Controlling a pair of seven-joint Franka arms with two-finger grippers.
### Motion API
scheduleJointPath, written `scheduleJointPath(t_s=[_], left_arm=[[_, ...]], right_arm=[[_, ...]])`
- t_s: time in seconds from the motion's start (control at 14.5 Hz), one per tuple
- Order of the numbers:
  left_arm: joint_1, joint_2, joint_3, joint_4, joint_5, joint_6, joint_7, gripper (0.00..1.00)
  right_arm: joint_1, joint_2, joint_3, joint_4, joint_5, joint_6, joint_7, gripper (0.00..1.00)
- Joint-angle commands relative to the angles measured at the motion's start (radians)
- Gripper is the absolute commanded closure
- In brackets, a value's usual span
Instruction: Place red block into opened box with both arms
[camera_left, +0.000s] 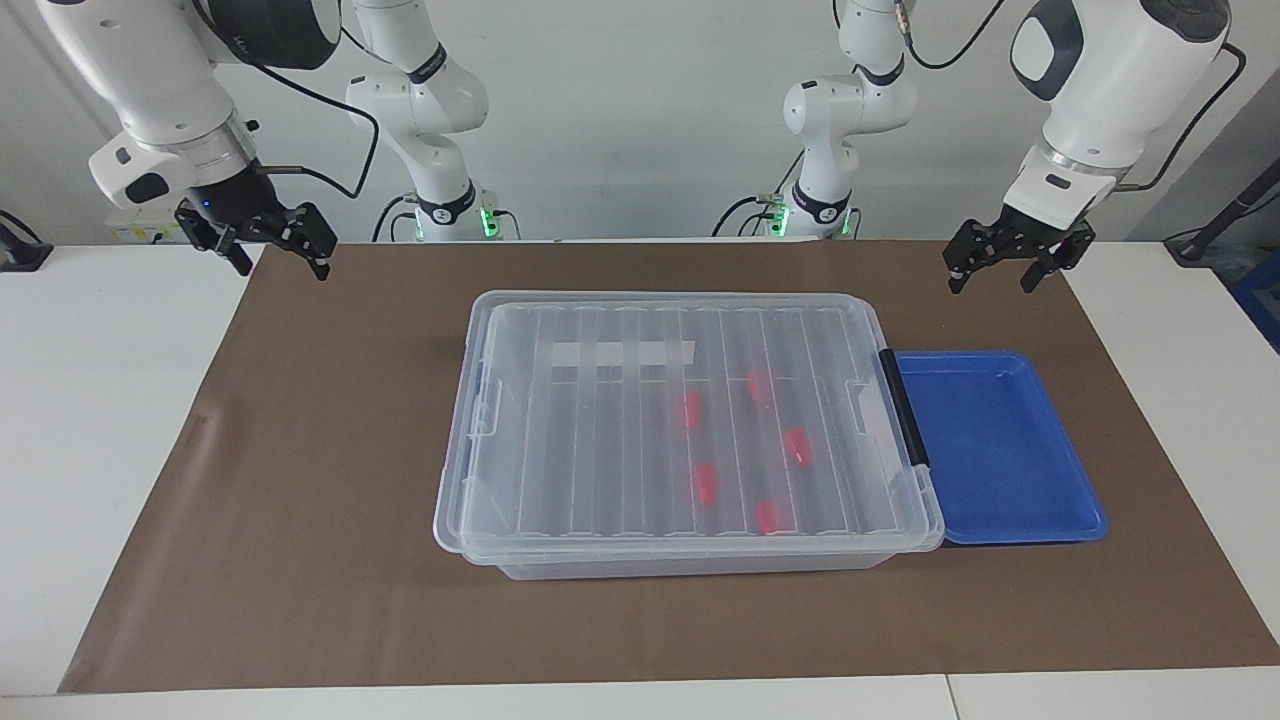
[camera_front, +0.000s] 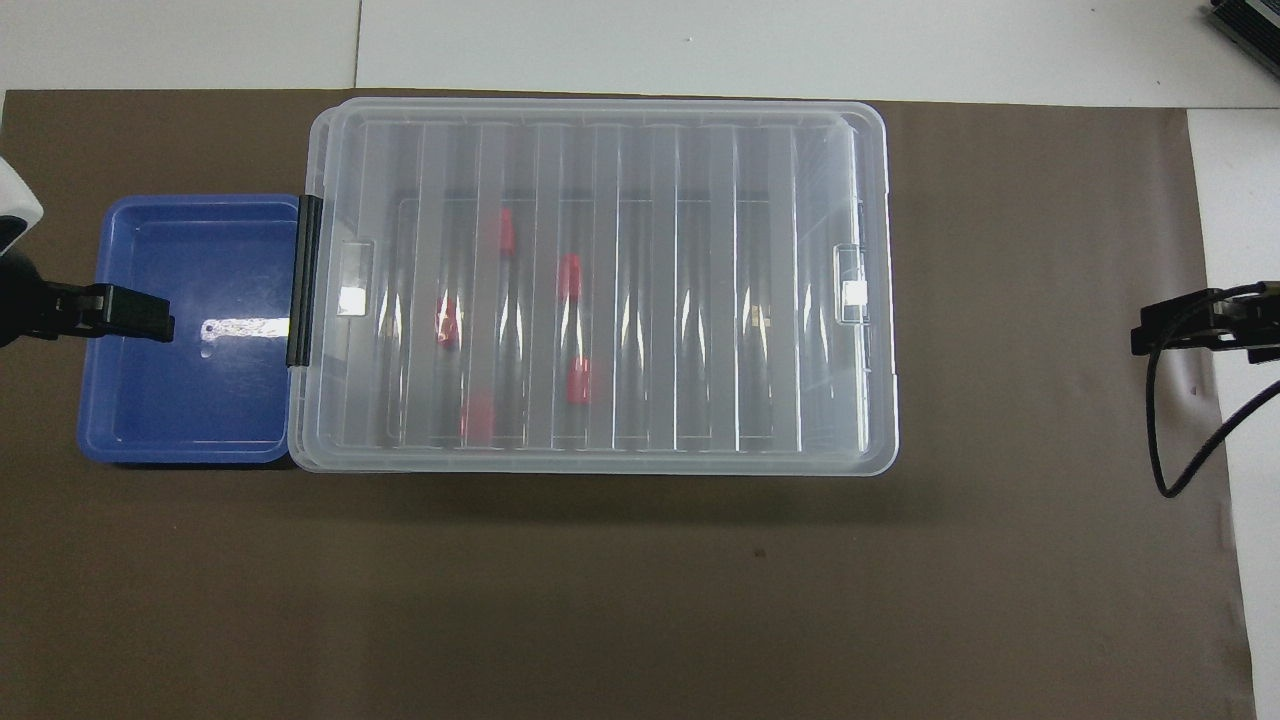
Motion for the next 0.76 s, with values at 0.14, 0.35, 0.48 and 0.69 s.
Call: scheduleJointPath(t_s=[0.14,0.35,0.48,0.69], left_arm=[[-0.008,0.014,0.008,0.031,-0.005,-0.031,0.009,0.0],[-0.006,0.014,0.008,0.032,-0.007,-0.031,0.009,0.0],[-0.008,0.014,0.008,0.032,-0.007,-0.031,0.009,0.0],[-0.008,0.014,0.008,0.031,-0.007,-0.031,0.009,0.0]], right_arm=[[0.0,-0.017,0.003,-0.016,0.002,-0.003,0.019,0.0],[0.0,-0.017,0.003,-0.016,0.004,0.005,0.028,0.0],[0.0,-0.017,0.003,-0.014,0.004,0.005,0.028,0.0],[0.0,-0.017,0.003,-0.016,0.004,0.003,0.028,0.0]])
